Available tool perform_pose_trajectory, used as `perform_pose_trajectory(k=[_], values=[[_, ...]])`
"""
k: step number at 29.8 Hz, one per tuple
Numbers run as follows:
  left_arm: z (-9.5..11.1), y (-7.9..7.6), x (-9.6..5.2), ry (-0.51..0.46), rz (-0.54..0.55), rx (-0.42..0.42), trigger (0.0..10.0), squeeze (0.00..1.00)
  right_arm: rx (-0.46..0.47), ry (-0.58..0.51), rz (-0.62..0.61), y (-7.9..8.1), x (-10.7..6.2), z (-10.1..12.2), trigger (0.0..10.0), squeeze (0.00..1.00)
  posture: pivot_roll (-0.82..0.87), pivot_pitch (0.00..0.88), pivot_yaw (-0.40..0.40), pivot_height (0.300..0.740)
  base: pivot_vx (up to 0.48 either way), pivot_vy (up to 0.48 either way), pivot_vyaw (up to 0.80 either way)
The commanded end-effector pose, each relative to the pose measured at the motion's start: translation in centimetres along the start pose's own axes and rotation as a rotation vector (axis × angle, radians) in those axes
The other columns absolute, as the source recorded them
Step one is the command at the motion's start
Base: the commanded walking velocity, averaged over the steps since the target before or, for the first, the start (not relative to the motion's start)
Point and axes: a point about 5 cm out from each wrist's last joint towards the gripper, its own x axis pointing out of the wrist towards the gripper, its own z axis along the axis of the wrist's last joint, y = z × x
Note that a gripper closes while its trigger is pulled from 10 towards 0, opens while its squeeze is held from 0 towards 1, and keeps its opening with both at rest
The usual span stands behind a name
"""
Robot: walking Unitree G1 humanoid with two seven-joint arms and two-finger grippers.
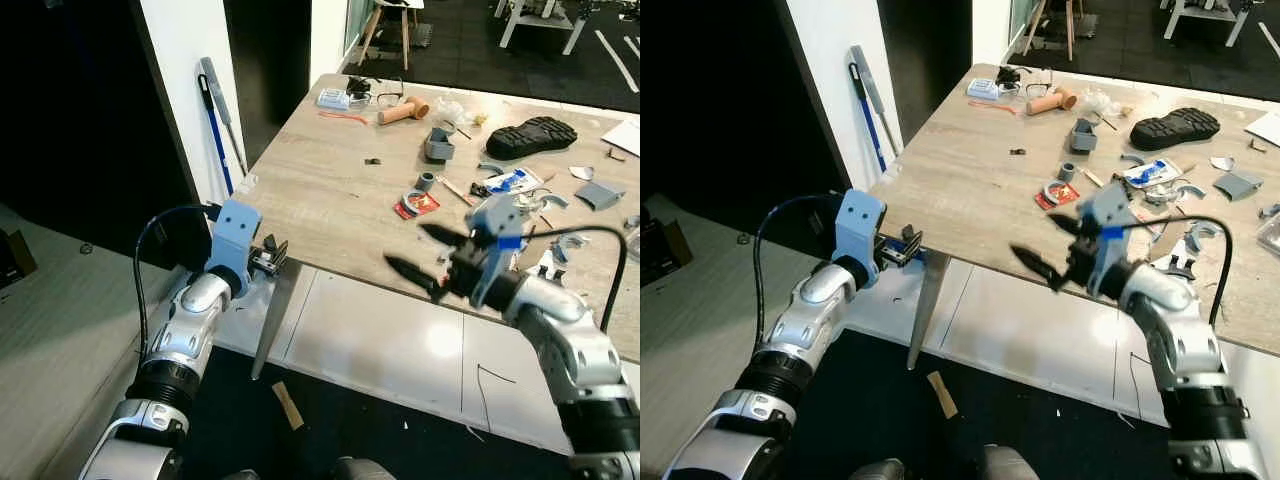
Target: Picking trash to rubbish bin
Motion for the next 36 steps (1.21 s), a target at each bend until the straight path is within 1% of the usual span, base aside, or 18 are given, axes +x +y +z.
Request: perform_pose_trajectory(k=[1, 3, 5, 6, 7, 9, 11, 17, 19, 23, 27, 31, 32, 33, 34, 36], values=[[-0.2, -0.1, -0.1, 0.014, -0.004, -0.001, 10.0, 0.00, 0.033, -0.024, -0.012, 0.0, 0.2, 0.4, 10.0, 0.00, -0.11, 0.000, 0.016, 0.740, 0.000, 0.000, 0.00], [-0.2, -0.1, -0.1, 0.012, 0.001, -0.007, 10.0, 0.00, 0.041, -0.029, -0.002, 0.2, 0.4, 0.6, 10.0, 0.00, -0.11, 0.000, 0.016, 0.740, 0.000, 0.000, 0.00], [0.0, 0.2, -0.1, 0.005, 0.023, -0.021, 10.0, 0.00, 0.027, -0.014, 0.028, 0.7, 1.0, 0.6, 10.0, 0.00, -0.11, 0.000, 0.013, 0.740, 0.000, 0.000, 0.00], [0.0, 0.2, -0.1, 0.005, 0.023, -0.021, 10.0, 0.00, 0.027, -0.014, 0.028, 0.7, 1.0, 0.6, 10.0, 0.00, -0.11, 0.000, 0.013, 0.740, 0.000, 0.000, 0.00], [0.1, 0.3, -0.1, 0.003, 0.030, -0.026, 10.0, 0.00, 0.014, -0.001, 0.036, 0.8, 1.4, 0.5, 10.0, 0.00, -0.10, 0.000, 0.010, 0.740, 0.000, 0.000, 0.00], [0.2, 0.4, -0.1, -0.001, 0.030, -0.035, 10.0, 0.00, 0.000, 0.014, 0.026, 0.7, 2.0, 0.4, 10.0, 0.00, -0.10, 0.000, 0.007, 0.740, 0.000, 0.000, 0.00], [0.3, 0.1, -0.1, 0.000, 0.008, -0.039, 10.0, 0.00, 0.003, 0.010, -0.002, 0.7, 2.3, 0.5, 10.0, 0.00, -0.10, 0.000, 0.008, 0.740, 0.000, 0.000, 0.00], [0.3, -0.6, 0.0, 0.014, -0.024, -0.047, 10.0, 0.00, 0.016, 0.007, -0.032, 0.6, 2.3, 0.5, 10.0, 0.00, -0.11, 0.000, 0.010, 0.740, 0.000, 0.000, 0.00], [0.3, -1.2, 0.3, 0.036, -0.039, -0.078, 10.0, 0.00, 0.018, 0.003, -0.053, 0.3, 2.2, 0.5, 10.0, 0.00, -0.11, 0.000, 0.012, 0.740, 0.000, 0.000, 0.00], [0.5, -1.8, 0.8, 0.052, -0.046, -0.107, 10.0, 0.00, 0.015, -0.004, -0.070, 0.0, 2.3, 0.9, 10.0, 0.00, -0.10, 0.000, 0.011, 0.740, 0.000, 0.000, 0.00], [0.6, -1.9, 1.3, 0.063, -0.058, -0.116, 10.0, 0.00, 0.012, -0.008, -0.079, 0.0, 2.4, 1.0, 10.0, 0.00, -0.10, 0.000, 0.014, 0.740, 0.000, 0.000, 0.00], [0.5, -2.0, 1.3, 0.070, -0.069, -0.125, 10.0, 0.00, 0.010, -0.009, -0.081, 0.1, 2.4, 1.0, 10.0, 0.00, -0.10, 0.000, 0.022, 0.740, 0.000, 0.000, 0.00], [0.5, -2.1, 1.3, 0.072, -0.071, -0.132, 9.8, 0.00, 0.010, -0.010, -0.082, 0.1, 2.3, 1.0, 10.0, 0.00, -0.10, 0.000, 0.022, 0.740, 0.000, 0.000, 0.00], [0.6, -2.0, 1.2, 0.065, -0.074, -0.134, 10.0, 0.00, 0.003, -0.015, -0.080, 0.2, 2.3, 1.3, 10.0, 0.00, -0.11, 0.000, 0.031, 0.740, 0.000, 0.000, 0.00], [0.6, -2.0, 1.2, 0.065, -0.074, -0.134, 10.0, 0.00, 0.003, -0.015, -0.080, 0.2, 2.3, 1.3, 10.0, 0.00, -0.11, 0.000, 0.031, 0.740, 0.000, 0.000, 0.00], [1.1, -1.9, 0.9, 0.045, -0.078, -0.135, 10.0, 0.00, -0.009, -0.027, -0.065, 0.6, 2.1, 2.2, 10.0, 0.00, -0.13, 0.000, 0.039, 0.740, 0.000, 0.000, 0.00]])
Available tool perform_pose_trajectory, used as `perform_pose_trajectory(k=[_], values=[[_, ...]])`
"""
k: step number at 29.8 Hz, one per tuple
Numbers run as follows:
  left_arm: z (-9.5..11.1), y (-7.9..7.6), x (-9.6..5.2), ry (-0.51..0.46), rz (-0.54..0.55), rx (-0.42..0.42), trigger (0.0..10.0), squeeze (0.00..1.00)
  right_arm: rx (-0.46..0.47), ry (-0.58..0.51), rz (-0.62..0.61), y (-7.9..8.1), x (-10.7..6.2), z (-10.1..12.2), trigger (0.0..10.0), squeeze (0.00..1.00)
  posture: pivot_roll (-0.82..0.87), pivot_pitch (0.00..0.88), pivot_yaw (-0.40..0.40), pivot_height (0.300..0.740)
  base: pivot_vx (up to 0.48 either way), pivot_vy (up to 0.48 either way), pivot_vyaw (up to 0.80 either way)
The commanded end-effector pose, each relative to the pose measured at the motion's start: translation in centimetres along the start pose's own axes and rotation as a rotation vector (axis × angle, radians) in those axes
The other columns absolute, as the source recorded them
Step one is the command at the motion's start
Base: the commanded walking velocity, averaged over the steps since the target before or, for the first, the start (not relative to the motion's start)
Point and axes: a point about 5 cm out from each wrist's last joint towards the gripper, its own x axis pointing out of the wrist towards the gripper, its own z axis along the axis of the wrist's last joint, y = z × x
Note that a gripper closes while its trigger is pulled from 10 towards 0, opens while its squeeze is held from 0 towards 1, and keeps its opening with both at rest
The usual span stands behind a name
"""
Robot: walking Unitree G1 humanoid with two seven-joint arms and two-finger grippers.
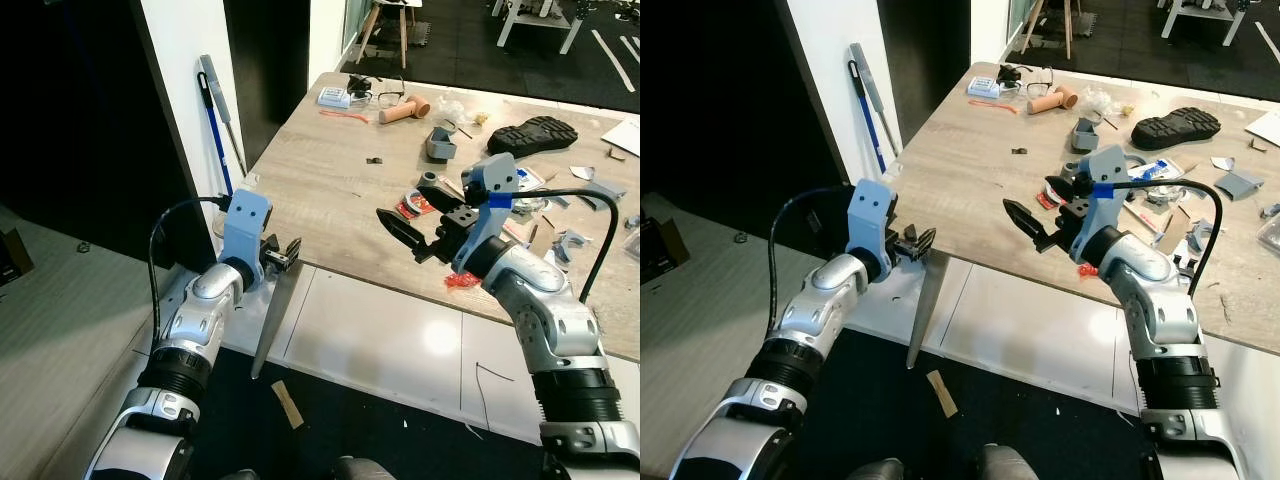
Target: Picking trash to rubbish bin
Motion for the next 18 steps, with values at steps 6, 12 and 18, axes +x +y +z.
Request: perform_pose_trajectory(k=[6, 12, 18], values=[[0.7, 0.1, -1.0, -0.035, -0.003, -0.010, 10.0, 0.00, -0.010, -0.028, 0.051, 1.6, -0.7, 1.9, 10.0, 0.00, -0.13, 0.000, 0.025, 0.740, 0.000, 0.000, 0.00], [0.8, 1.6, -2.5, -0.063, 0.067, -0.023, 10.0, 0.00, 0.010, -0.077, 0.053, 2.2, -0.6, 3.7, 10.0, 0.00, -0.13, 0.000, 0.021, 0.740, 0.000, 0.000, 0.00], [-0.2, 1.8, -2.9, -0.036, 0.083, -0.006, 10.0, 0.00, 0.028, -0.107, 0.050, 2.9, -0.5, 4.3, 10.0, 0.00, -0.14, 0.000, 0.027, 0.740, 0.000, 0.000, 0.00]])
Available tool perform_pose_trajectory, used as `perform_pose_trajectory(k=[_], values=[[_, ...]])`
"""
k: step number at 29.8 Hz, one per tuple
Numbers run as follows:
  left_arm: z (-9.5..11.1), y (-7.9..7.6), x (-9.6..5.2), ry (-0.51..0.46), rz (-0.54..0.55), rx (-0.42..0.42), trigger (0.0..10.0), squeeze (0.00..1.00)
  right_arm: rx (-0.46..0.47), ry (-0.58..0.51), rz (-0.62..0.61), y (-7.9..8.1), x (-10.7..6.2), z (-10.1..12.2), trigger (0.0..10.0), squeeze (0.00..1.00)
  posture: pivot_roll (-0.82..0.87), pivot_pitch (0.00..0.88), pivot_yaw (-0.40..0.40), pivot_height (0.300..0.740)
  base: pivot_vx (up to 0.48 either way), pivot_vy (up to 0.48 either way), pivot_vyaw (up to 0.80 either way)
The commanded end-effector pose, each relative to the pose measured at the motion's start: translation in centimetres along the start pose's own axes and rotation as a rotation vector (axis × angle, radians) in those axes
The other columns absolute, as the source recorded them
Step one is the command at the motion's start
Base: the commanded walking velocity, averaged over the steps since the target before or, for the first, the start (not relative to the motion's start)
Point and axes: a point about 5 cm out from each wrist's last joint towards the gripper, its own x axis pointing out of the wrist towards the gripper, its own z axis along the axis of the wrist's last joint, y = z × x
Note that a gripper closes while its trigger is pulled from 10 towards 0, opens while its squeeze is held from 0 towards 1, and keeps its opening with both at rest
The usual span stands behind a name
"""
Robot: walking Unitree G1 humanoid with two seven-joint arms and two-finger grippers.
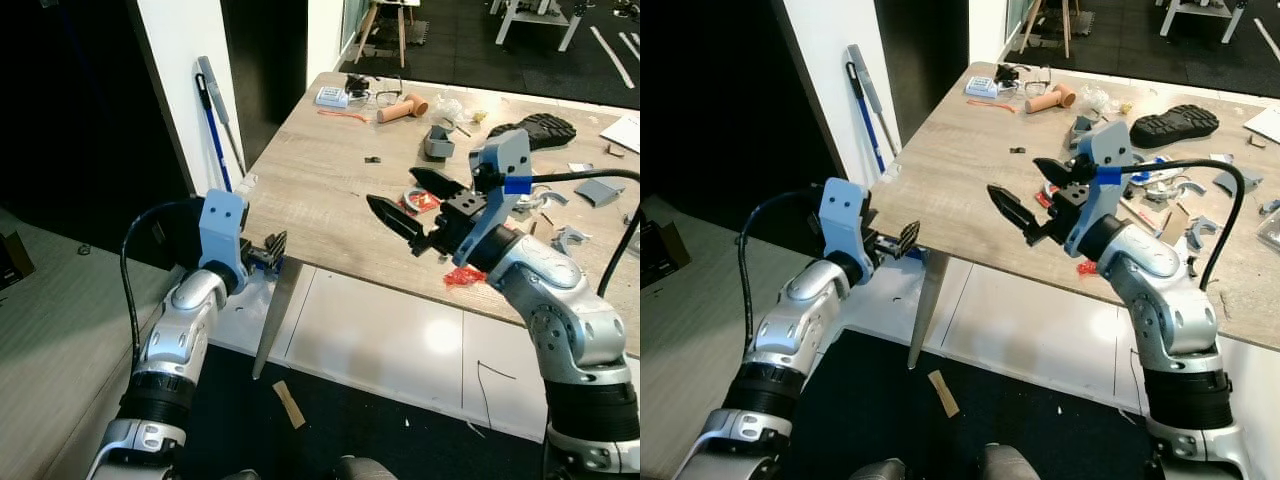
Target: Picking trash to rubbish bin
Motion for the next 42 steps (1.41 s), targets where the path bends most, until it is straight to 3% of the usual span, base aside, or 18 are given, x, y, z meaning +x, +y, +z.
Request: perform_pose_trajectory(k=[1, 6, 11, 14, 16, 19, 23, 42], values=[[-0.5, 0.7, -0.4, 0.021, 0.025, 0.025, 10.0, 0.00, 0.010, -0.025, 0.007, 0.6, -0.1, 0.6, 10.0, 0.00, -0.14, 0.000, 0.031, 0.740, 0.000, 0.000, 0.00], [-1.0, 0.9, -0.4, 0.016, 0.044, 0.004, 10.0, 0.00, 0.039, -0.025, 0.026, 2.7, -0.5, 0.0, 10.0, 0.00, -0.15, 0.000, 0.048, 0.740, 0.000, 0.000, 0.00], [-1.0, 0.9, -0.4, 0.016, 0.044, 0.004, 10.0, 0.00, 0.039, -0.025, 0.026, 2.7, -0.5, 0.0, 10.0, 0.00, -0.15, 0.000, 0.048, 0.740, 0.000, 0.000, 0.00], [-1.3, 0.5, 0.0, 0.006, 0.043, 0.003, 10.0, 0.00, 0.108, -0.076, 0.059, 5.8, -1.3, 0.2, 10.0, 0.00, -0.19, 0.025, 0.081, 0.740, 0.000, 0.000, 0.00], [-1.3, 0.5, 0.0, 0.006, 0.043, 0.003, 10.0, 0.00, 0.108, -0.076, 0.059, 5.8, -1.3, 0.2, 10.0, 0.00, -0.19, 0.025, 0.081, 0.740, 0.000, 0.000, 0.00], [-0.6, 0.0, 0.9, -0.025, 0.058, -0.007, 10.0, 0.00, 0.156, -0.102, 0.116, 7.8, -1.5, 0.8, 10.0, 0.00, -0.19, 0.054, 0.080, 0.740, 0.000, 0.000, 0.00], [-0.8, -0.6, 1.1, -0.029, 0.057, -0.019, 10.0, 0.00, 0.146, -0.064, 0.133, 8.8, -2.2, 0.6, 10.0, 0.00, -0.21, 0.088, 0.076, 0.740, 0.000, 0.000, 0.00], [-2.4, -0.5, 0.7, 0.002, 0.109, -0.025, 10.0, 0.00, 0.065, -0.063, -0.003, 7.2, -2.5, 1.9, 10.0, 0.00, -0.19, 0.141, 0.076, 0.740, 0.000, 0.000, 0.00]])
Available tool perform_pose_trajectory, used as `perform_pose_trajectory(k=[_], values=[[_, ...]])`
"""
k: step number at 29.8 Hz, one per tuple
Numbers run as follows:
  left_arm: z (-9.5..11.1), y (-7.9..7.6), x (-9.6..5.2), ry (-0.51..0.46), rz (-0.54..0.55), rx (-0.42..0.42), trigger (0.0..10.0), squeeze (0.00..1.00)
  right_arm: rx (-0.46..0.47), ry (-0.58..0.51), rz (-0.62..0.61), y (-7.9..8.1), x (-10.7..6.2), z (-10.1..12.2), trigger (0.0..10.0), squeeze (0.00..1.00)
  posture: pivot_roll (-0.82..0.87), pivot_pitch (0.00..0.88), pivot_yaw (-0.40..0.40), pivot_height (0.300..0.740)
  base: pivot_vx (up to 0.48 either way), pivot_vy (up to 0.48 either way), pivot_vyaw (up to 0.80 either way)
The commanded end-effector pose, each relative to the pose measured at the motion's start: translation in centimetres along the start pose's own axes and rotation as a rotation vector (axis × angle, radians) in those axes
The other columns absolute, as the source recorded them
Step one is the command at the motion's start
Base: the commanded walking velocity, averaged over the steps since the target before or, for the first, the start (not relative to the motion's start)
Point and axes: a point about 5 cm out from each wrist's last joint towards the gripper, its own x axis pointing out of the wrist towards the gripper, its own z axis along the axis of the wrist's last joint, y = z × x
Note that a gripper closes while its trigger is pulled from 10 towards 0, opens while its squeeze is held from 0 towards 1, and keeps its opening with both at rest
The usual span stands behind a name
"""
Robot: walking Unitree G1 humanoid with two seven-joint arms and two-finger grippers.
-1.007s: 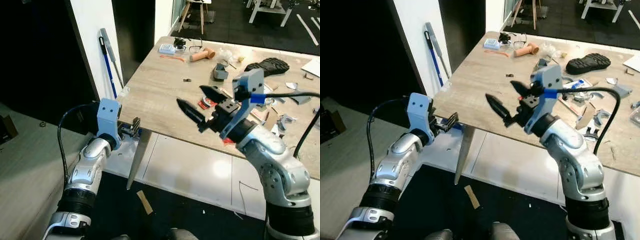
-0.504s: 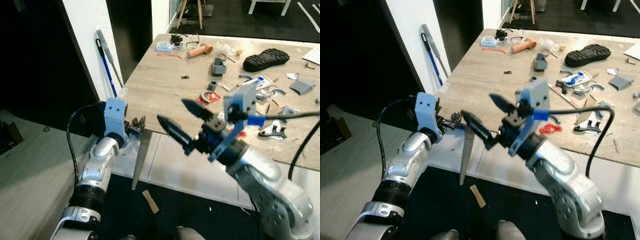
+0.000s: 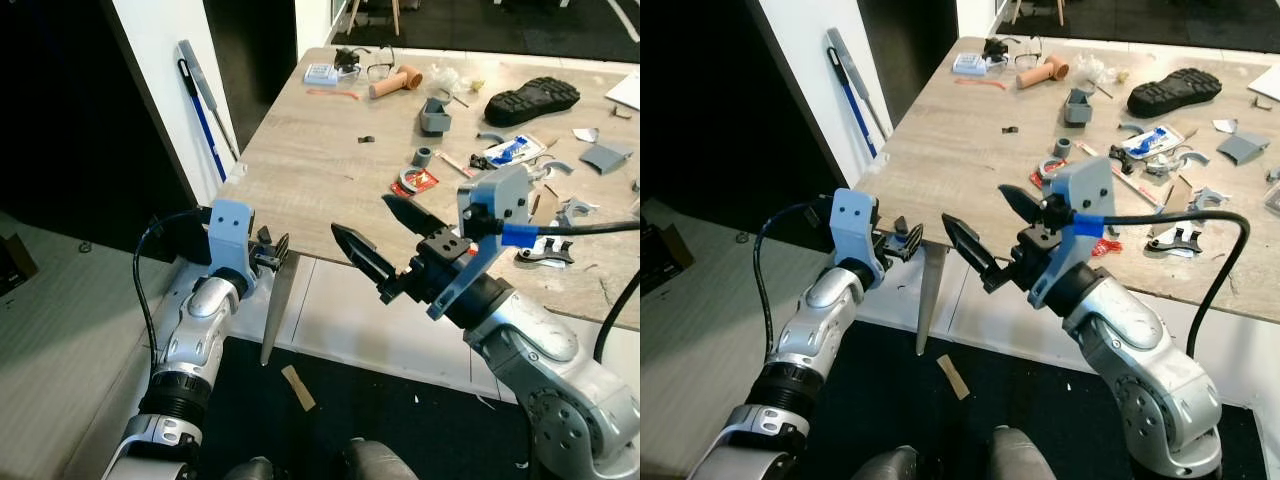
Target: Picking trash to rubbish bin
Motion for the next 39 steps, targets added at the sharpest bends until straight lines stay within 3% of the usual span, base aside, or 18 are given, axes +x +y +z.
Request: perform_pose_trajectory(k=[1, 11, 17, 18, 22, 28, 33, 36, 39], values=[[-1.0, 0.5, -0.3, 0.023, 0.035, -0.003, 10.0, 0.00, -0.037, -0.010, -0.039, -0.5, -0.4, 0.8, 10.0, 0.00, -0.19, 0.147, 0.076, 0.740, 0.000, 0.000, 0.00], [-0.7, 1.2, -0.3, 0.000, 0.095, 0.009, 10.0, 0.00, -0.048, -0.008, -0.097, -1.2, -1.2, 1.1, 10.0, 0.00, -0.20, 0.163, 0.080, 0.740, 0.000, 0.000, 0.00], [1.6, 2.1, -0.1, -0.102, 0.175, 0.008, 10.0, 0.00, -0.034, -0.020, -0.100, -1.0, -1.6, 1.4, 10.0, 0.00, -0.19, 0.183, 0.084, 0.740, 0.000, 0.000, 0.00], [2.4, 2.3, -0.1, -0.131, 0.184, 0.001, 10.0, 1.00, -0.032, -0.022, -0.101, -1.0, -1.7, 1.4, 10.0, 0.00, -0.20, 0.186, 0.085, 0.740, 0.000, 0.000, 0.00], [5.2, 2.8, -0.3, -0.239, 0.173, -0.022, 10.0, 1.00, -0.028, -0.017, -0.110, -1.2, -1.8, 1.5, 10.0, 0.00, -0.20, 0.195, 0.085, 0.740, 0.000, 0.000, 0.00], [5.7, 2.7, -0.3, -0.254, 0.165, -0.021, 10.0, 1.00, -0.028, -0.013, -0.115, -1.2, -1.9, 1.5, 10.0, 0.00, -0.19, 0.201, 0.085, 0.740, 0.000, 0.000, 0.00], [5.7, 2.5, -0.4, -0.256, 0.156, -0.024, 10.0, 1.00, -0.028, -0.012, -0.117, -1.3, -2.0, 1.5, 10.0, 0.00, -0.19, 0.201, 0.085, 0.740, 0.000, 0.000, 0.00], [4.0, 0.1, -0.2, -0.199, -0.001, 0.011, 10.0, 1.00, -0.039, -0.016, -0.125, -1.5, -2.0, 1.9, 10.0, 0.00, -0.21, 0.213, 0.089, 0.740, 0.000, 0.000, 0.00], [2.6, -0.6, -0.2, -0.155, -0.072, 0.032, 10.0, 1.00, -0.042, -0.020, -0.127, -1.4, -2.0, 2.1, 10.0, 0.00, -0.22, 0.224, 0.091, 0.740, 0.000, 0.000, 0.00]])
